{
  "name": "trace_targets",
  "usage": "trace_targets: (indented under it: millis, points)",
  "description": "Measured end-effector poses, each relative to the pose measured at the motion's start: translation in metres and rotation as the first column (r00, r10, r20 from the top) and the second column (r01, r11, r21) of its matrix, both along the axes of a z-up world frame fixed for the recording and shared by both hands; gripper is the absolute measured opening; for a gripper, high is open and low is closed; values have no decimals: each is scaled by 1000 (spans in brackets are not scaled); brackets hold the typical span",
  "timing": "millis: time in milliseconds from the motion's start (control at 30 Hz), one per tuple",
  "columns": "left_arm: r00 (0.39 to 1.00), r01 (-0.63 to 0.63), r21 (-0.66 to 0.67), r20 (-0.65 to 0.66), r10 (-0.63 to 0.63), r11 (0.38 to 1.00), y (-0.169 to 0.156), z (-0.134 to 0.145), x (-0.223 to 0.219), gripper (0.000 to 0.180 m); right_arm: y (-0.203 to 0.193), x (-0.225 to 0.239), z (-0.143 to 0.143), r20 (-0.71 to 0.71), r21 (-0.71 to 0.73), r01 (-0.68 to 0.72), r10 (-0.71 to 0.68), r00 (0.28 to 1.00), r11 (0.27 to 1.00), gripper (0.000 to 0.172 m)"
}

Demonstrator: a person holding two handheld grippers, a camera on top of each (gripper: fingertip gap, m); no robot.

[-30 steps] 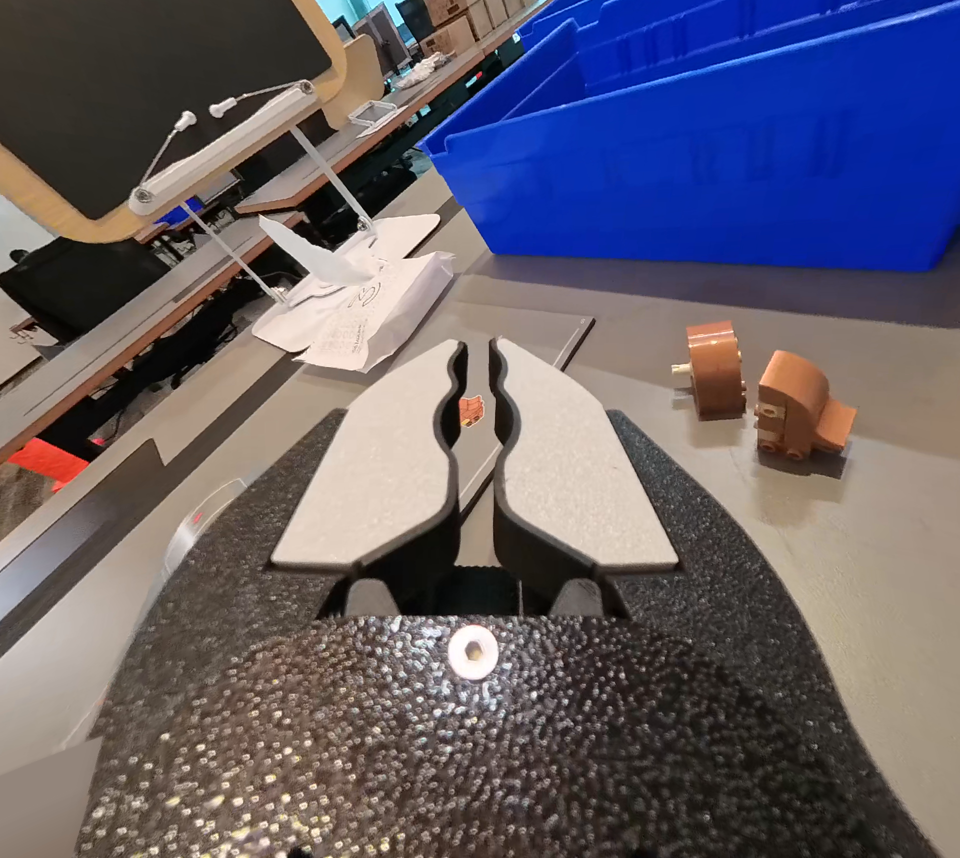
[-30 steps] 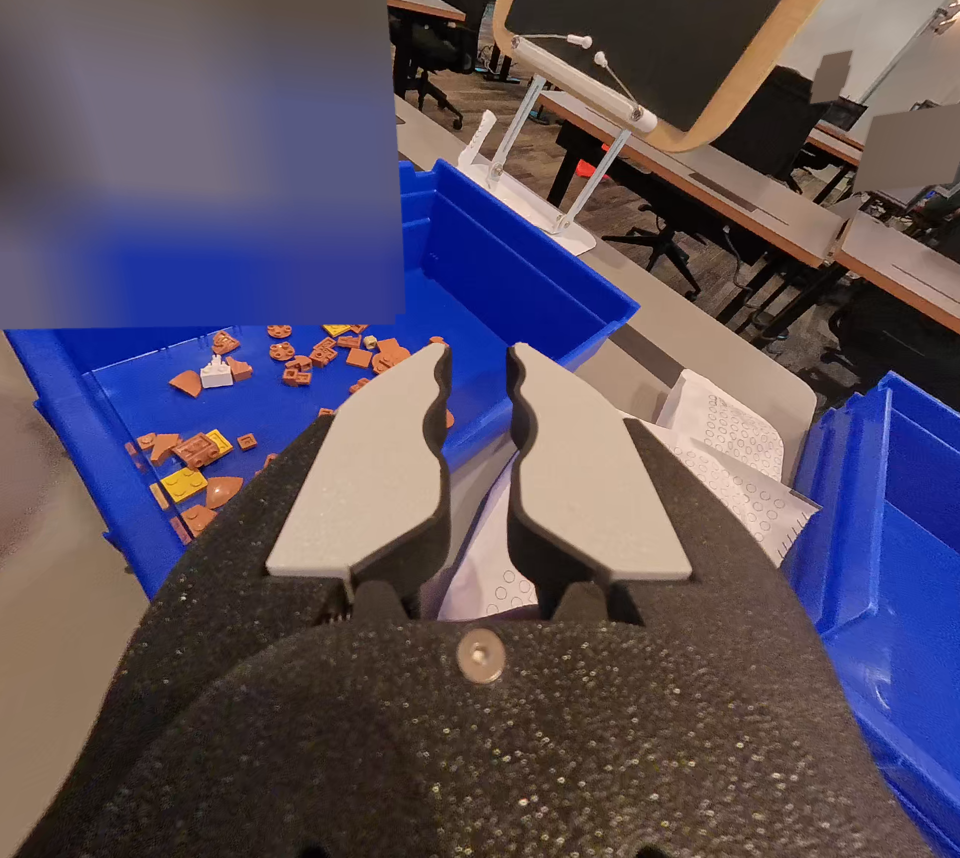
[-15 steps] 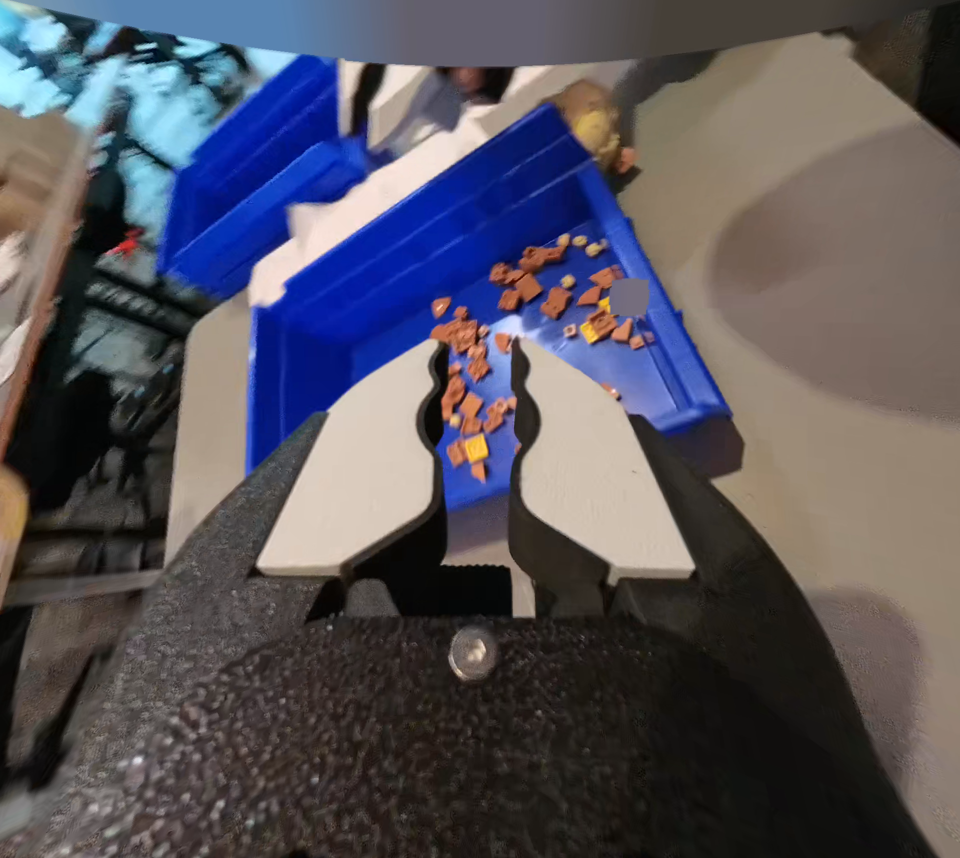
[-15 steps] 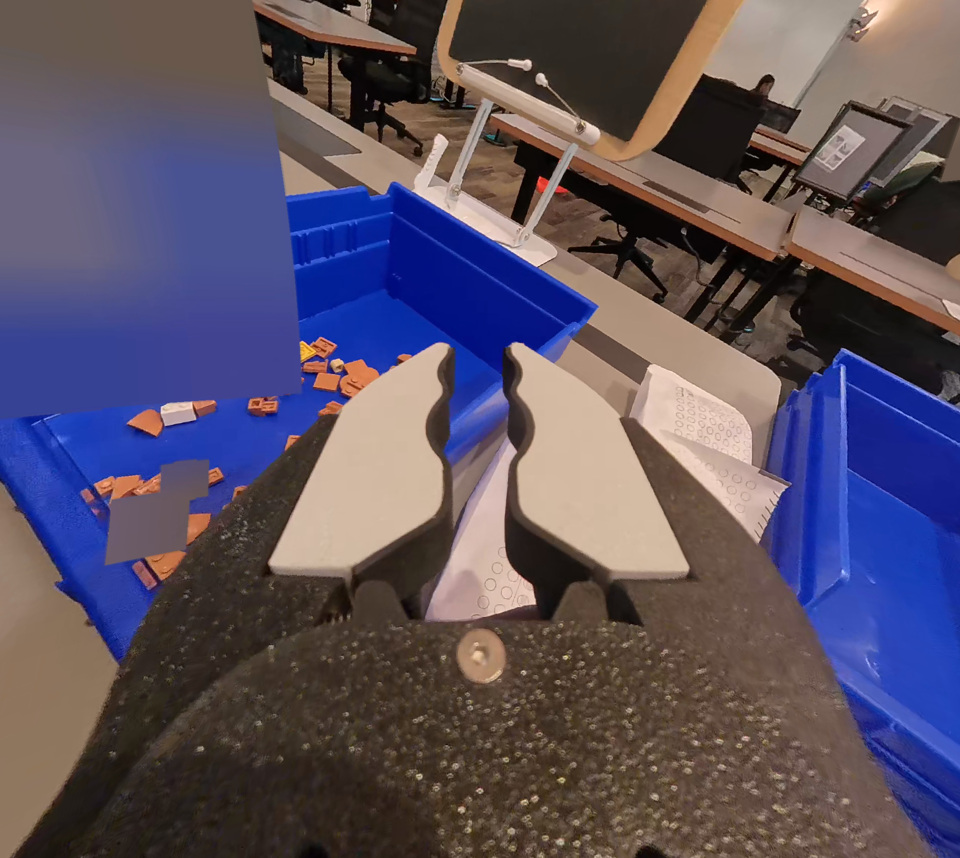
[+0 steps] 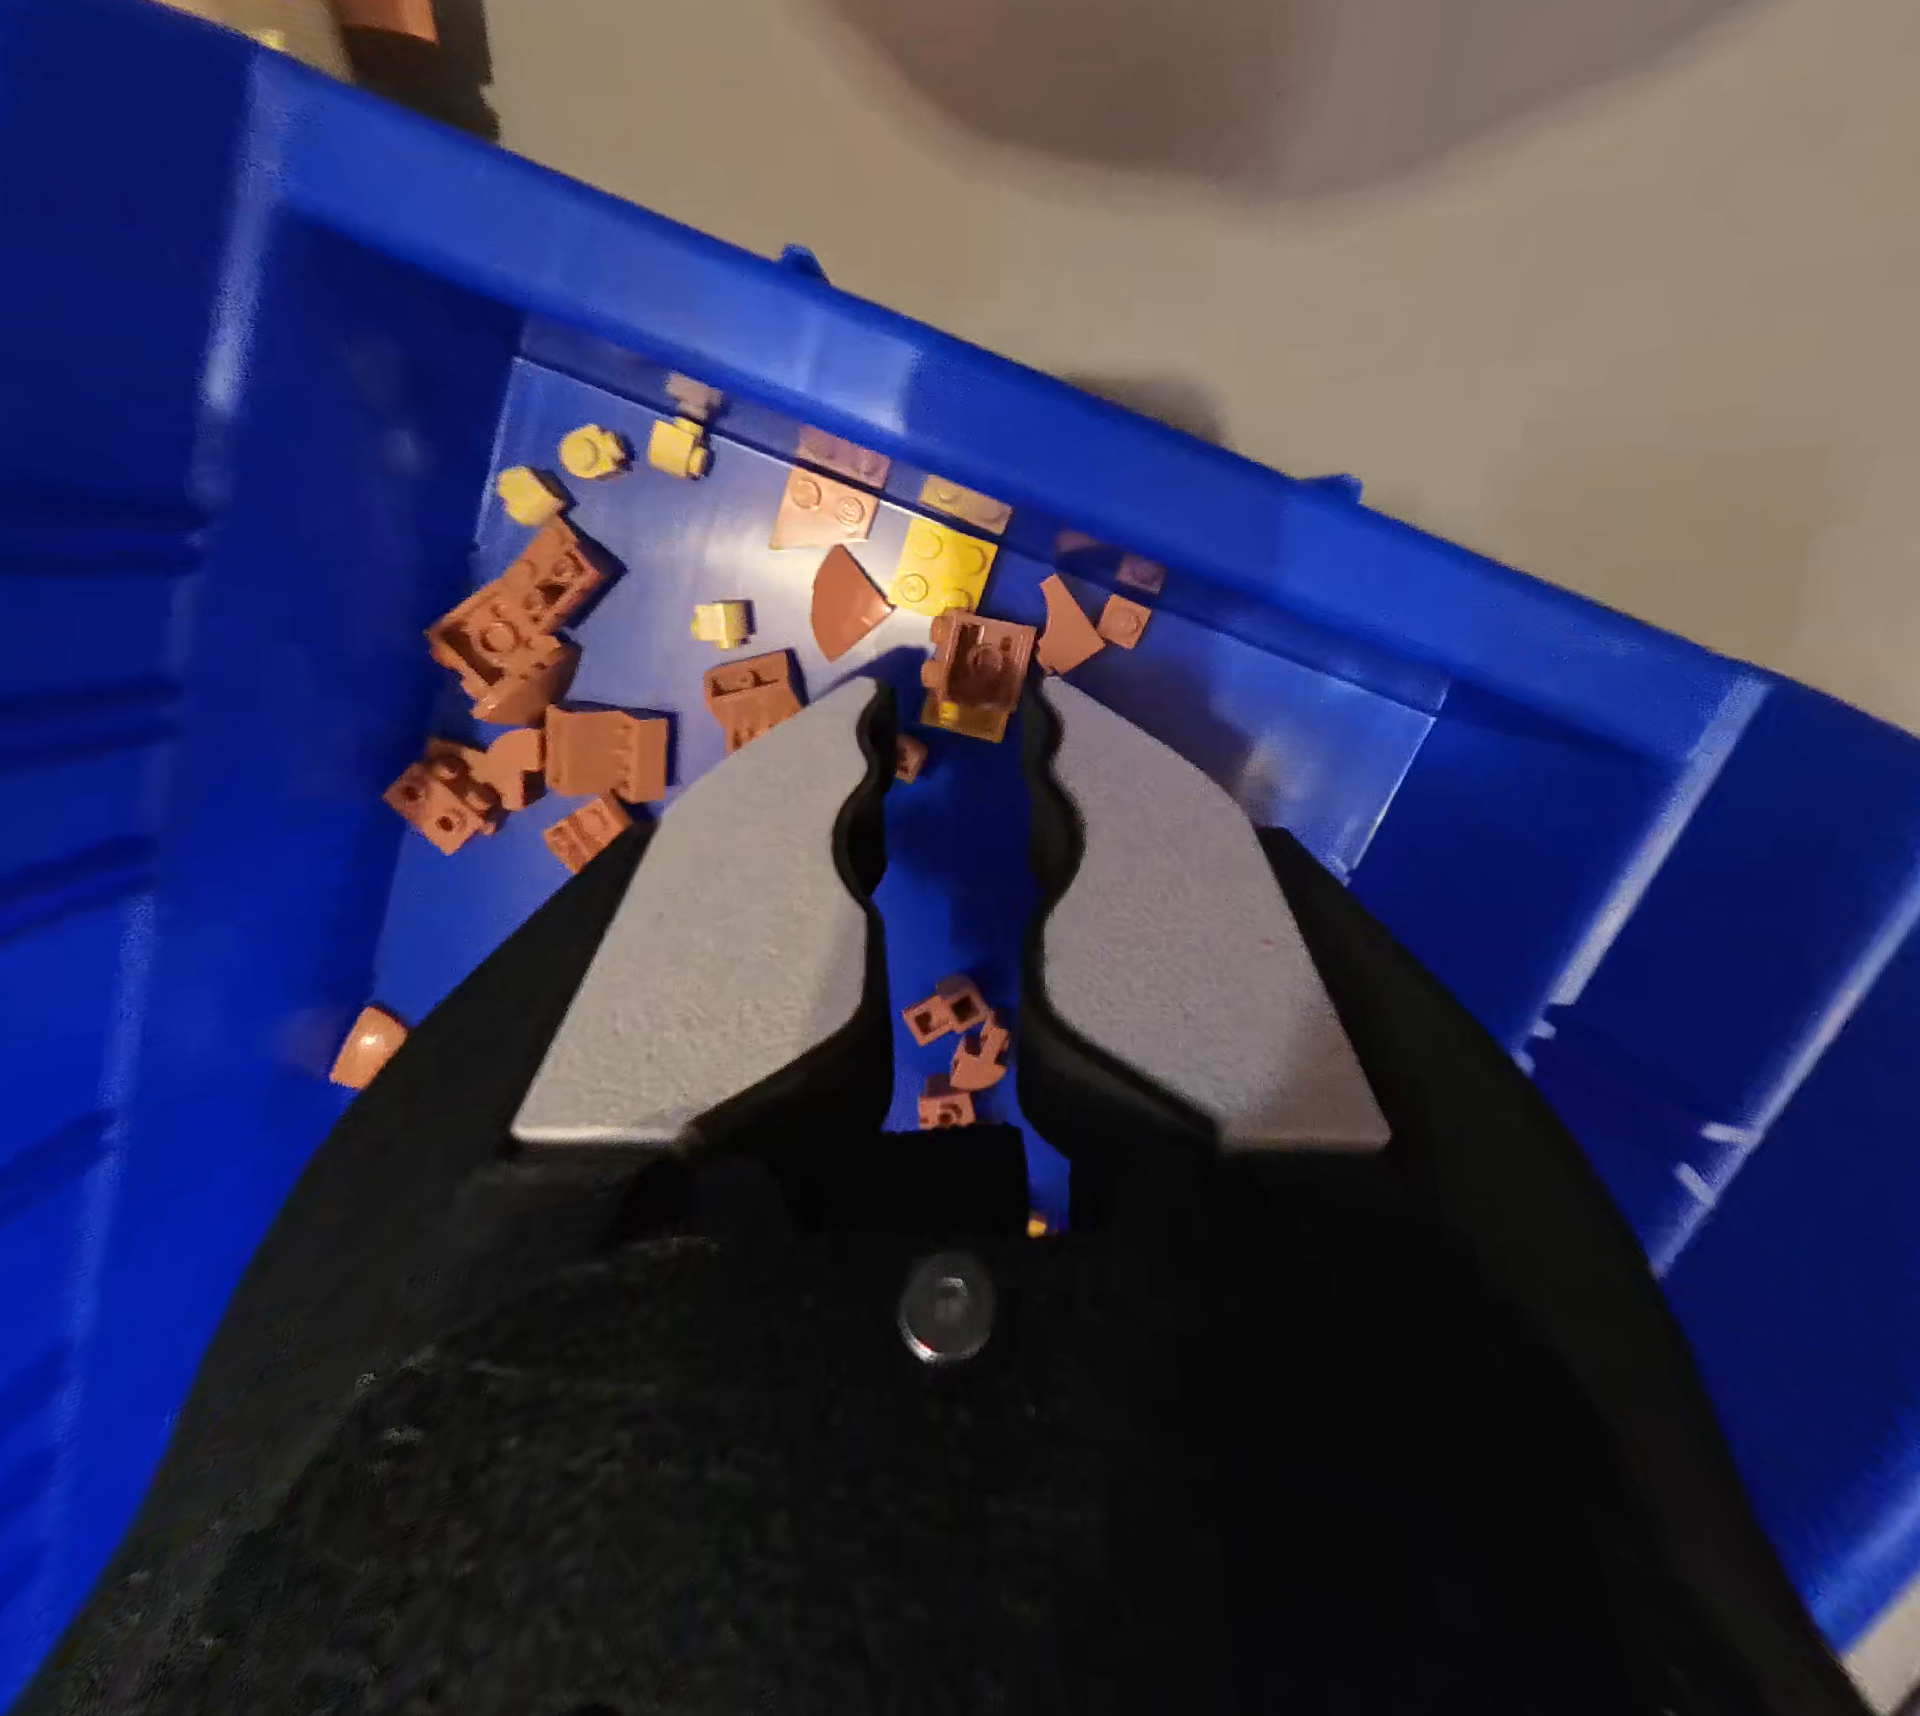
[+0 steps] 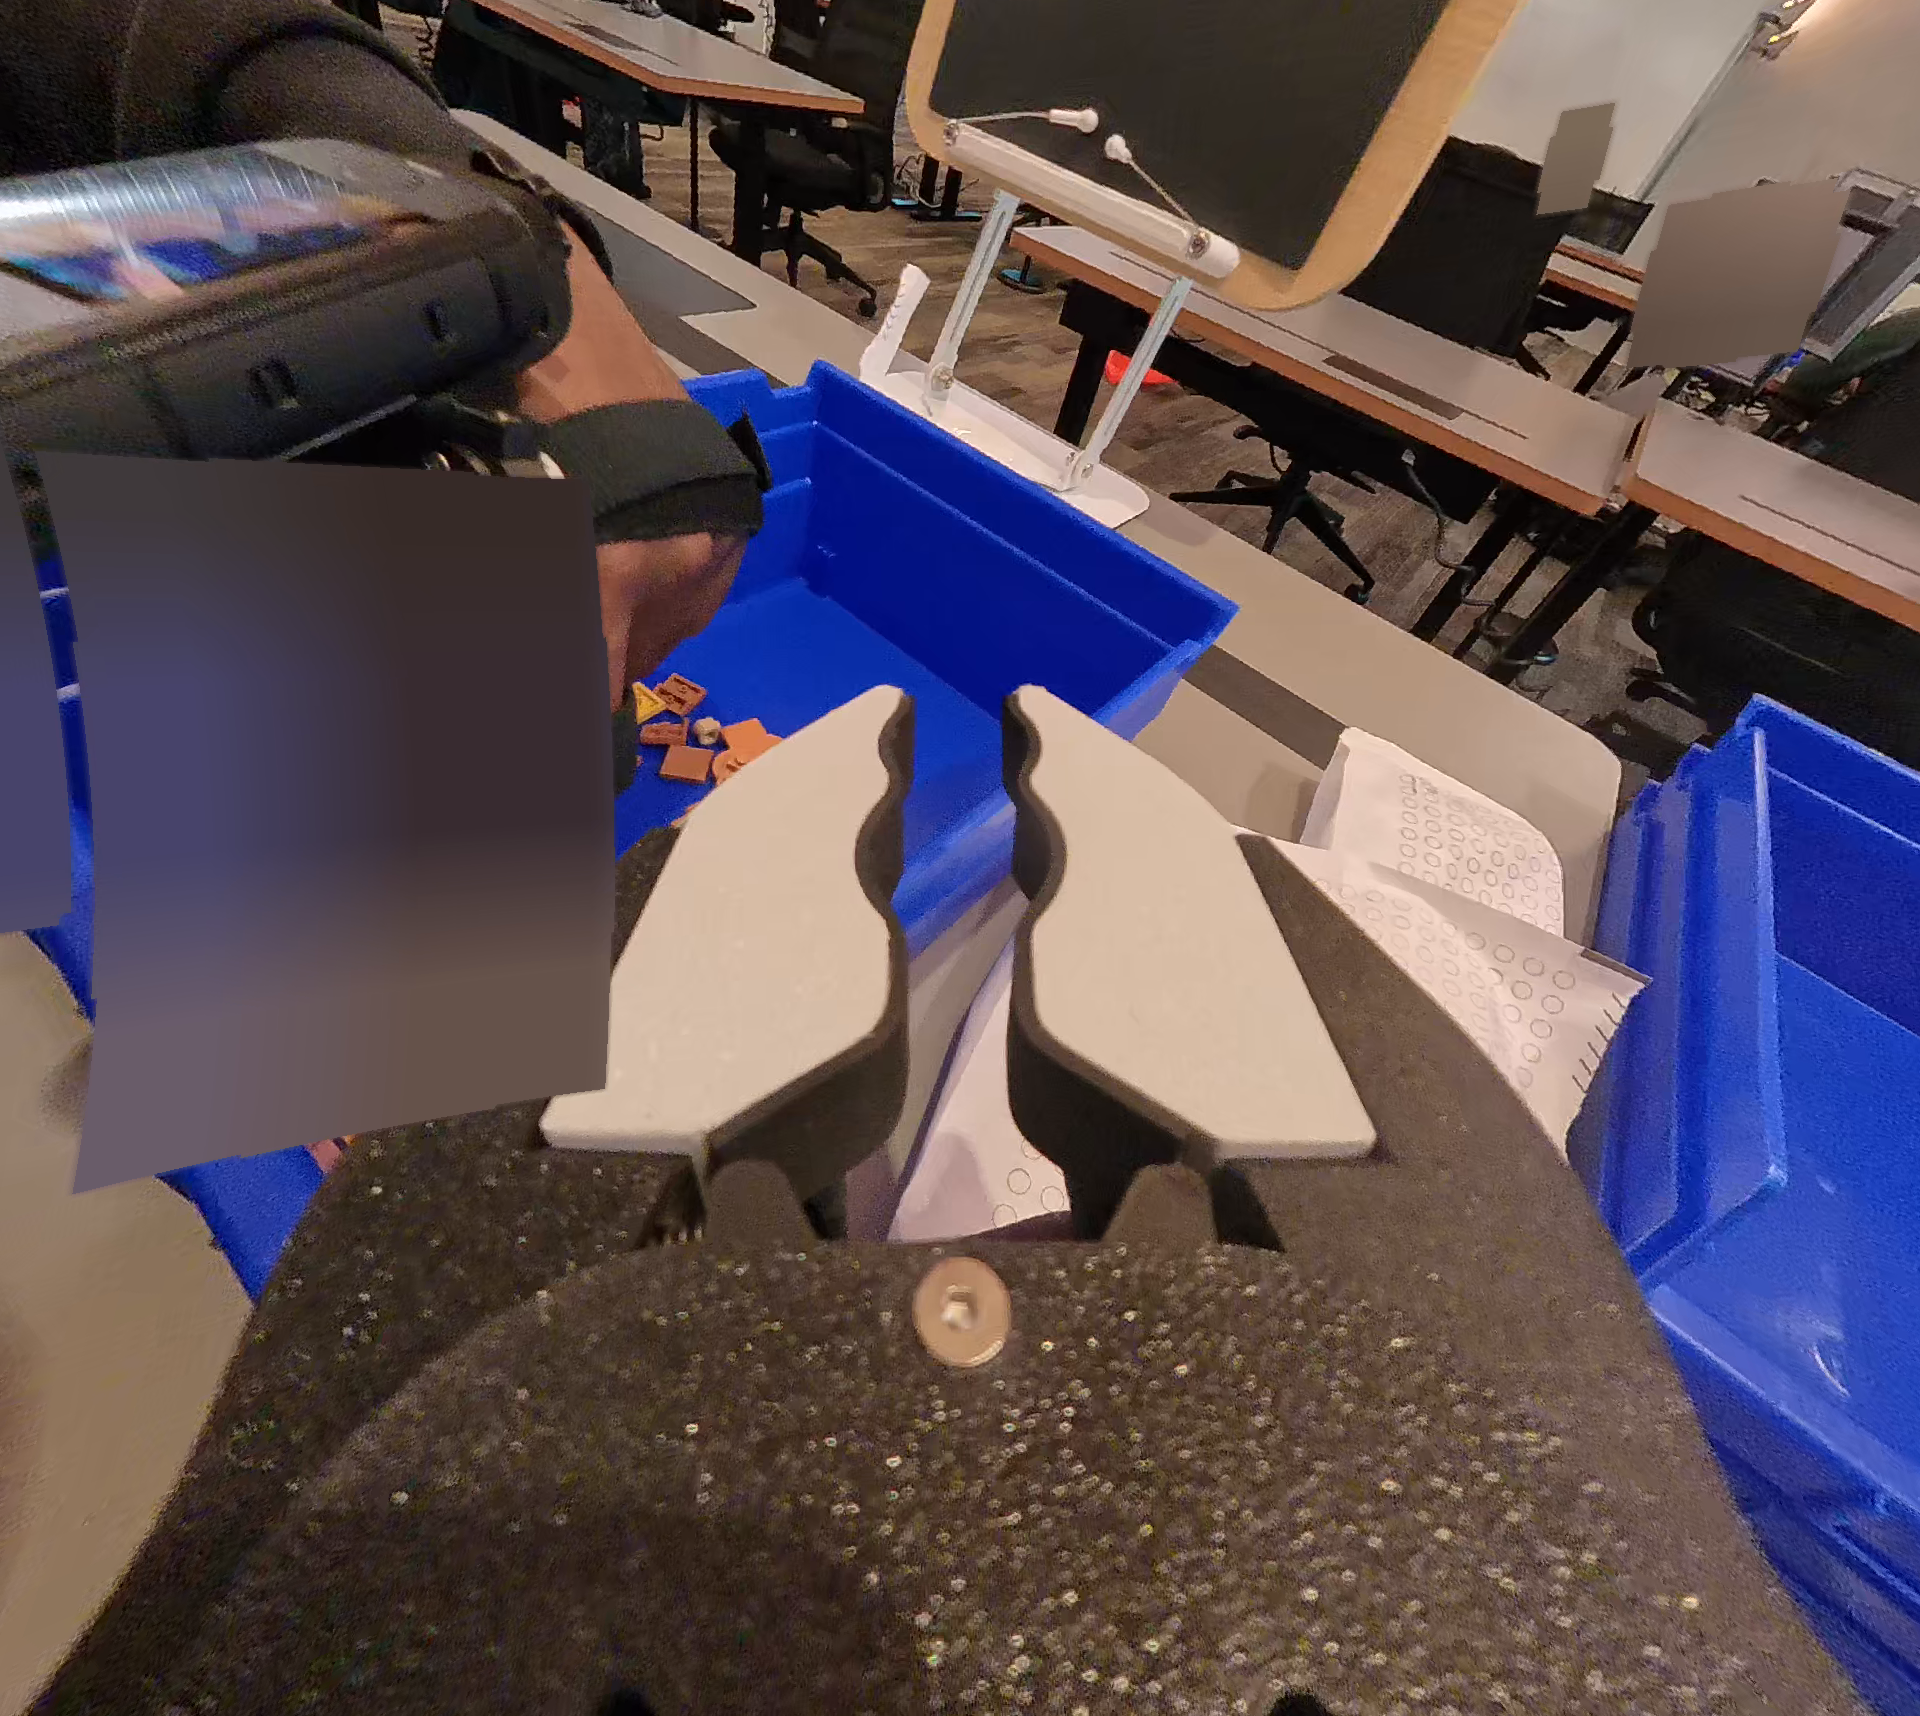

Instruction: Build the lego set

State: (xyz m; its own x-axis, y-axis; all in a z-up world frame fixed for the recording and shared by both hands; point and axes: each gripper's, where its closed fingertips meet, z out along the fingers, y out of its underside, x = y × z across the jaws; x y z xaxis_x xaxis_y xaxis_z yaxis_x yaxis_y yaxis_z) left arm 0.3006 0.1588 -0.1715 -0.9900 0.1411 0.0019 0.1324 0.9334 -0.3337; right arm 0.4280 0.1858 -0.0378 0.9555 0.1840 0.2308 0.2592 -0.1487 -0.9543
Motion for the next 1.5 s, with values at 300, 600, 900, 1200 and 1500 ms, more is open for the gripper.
trace_targets:
  millis: [300,600,900,1200,1500]
  points:
    - [998,-50,-104,25,53,993,-2,5,8,19,2,0,-4,12,0,9,-9,1000,1000,15]
    - [933,-356,-730,-245,263,584,5,123,35,19,1,4,-1,-15,9,17,-17,1000,1000,15]
    - [918,-388,-677,-223,328,626,11,112,45,19,1,4,-1,-10,8,19,-19,1000,1000,16]
    - [942,-335,-32,22,335,942,31,1,36,30,1,4,-2,3,5,22,-22,1000,1000,15]
    - [931,-355,-202,14,365,913,5,25,60,32,0,5,0,8,16,27,-27,1000,1000,15]
